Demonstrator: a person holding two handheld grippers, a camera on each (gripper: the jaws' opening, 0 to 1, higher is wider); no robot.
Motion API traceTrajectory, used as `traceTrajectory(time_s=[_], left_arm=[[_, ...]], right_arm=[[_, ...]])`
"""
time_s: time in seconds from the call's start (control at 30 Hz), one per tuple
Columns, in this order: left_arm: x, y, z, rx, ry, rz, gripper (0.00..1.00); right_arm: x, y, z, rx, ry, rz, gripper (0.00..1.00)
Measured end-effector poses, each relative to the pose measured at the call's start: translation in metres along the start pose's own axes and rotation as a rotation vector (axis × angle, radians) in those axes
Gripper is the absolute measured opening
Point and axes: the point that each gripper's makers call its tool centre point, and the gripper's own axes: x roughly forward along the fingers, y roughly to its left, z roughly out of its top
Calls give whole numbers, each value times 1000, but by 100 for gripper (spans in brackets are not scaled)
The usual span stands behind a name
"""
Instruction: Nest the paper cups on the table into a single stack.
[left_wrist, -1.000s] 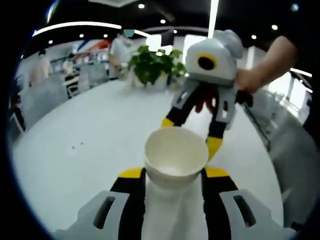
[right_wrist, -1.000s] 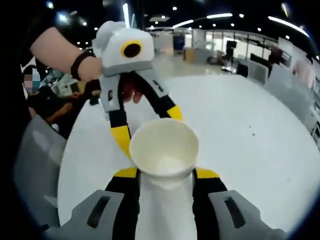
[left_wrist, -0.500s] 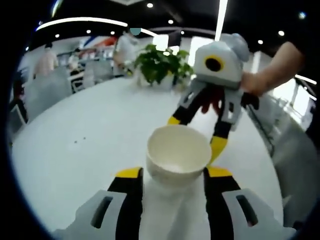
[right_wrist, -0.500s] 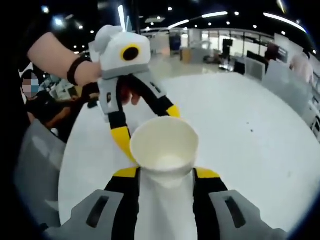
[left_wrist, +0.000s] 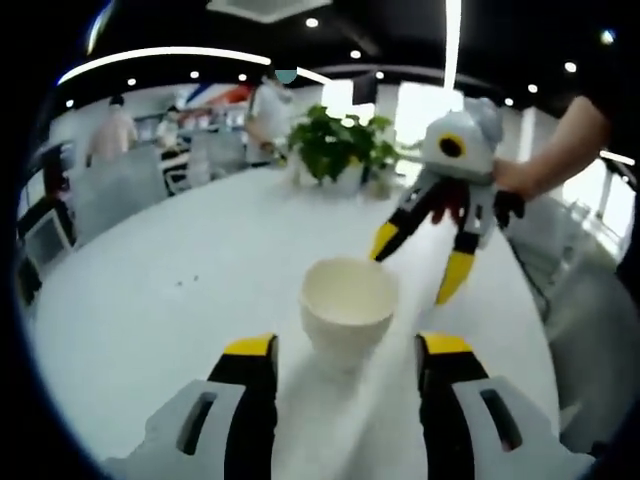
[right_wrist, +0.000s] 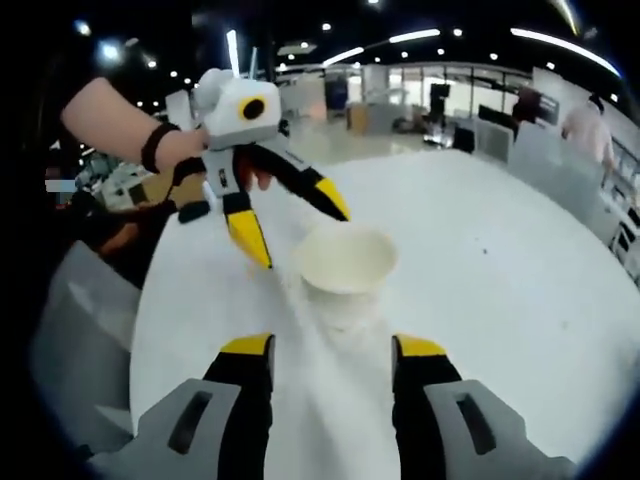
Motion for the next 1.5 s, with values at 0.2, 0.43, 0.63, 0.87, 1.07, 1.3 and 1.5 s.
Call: traceTrajectory(time_s=[0.2, 0.43, 0.63, 0.87, 1.07, 1.3, 1.5], left_arm=[[-20, -17, 0, -26, -26, 26, 55], [-50, -30, 9, -42, -75, 93, 73], [-75, -42, 9, -56, -102, 126, 85], [-101, -56, 5, -112, -125, 135, 96], [-121, -67, 10, -109, -169, 149, 98], [-134, -74, 11, -108, -185, 169, 98], [-147, -82, 9, -98, -189, 180, 98]], right_arm=[[-24, 13, 4, 28, -47, -48, 47], [-52, 34, 0, 110, -106, -105, 59], [-69, 53, -10, 137, -118, -143, 69], [-87, 71, -13, 188, -147, -164, 90], [-102, 79, -16, 154, -139, -193, 100], [-106, 83, -11, 128, -165, -221, 100], [-108, 90, 1, 134, -178, -223, 100]])
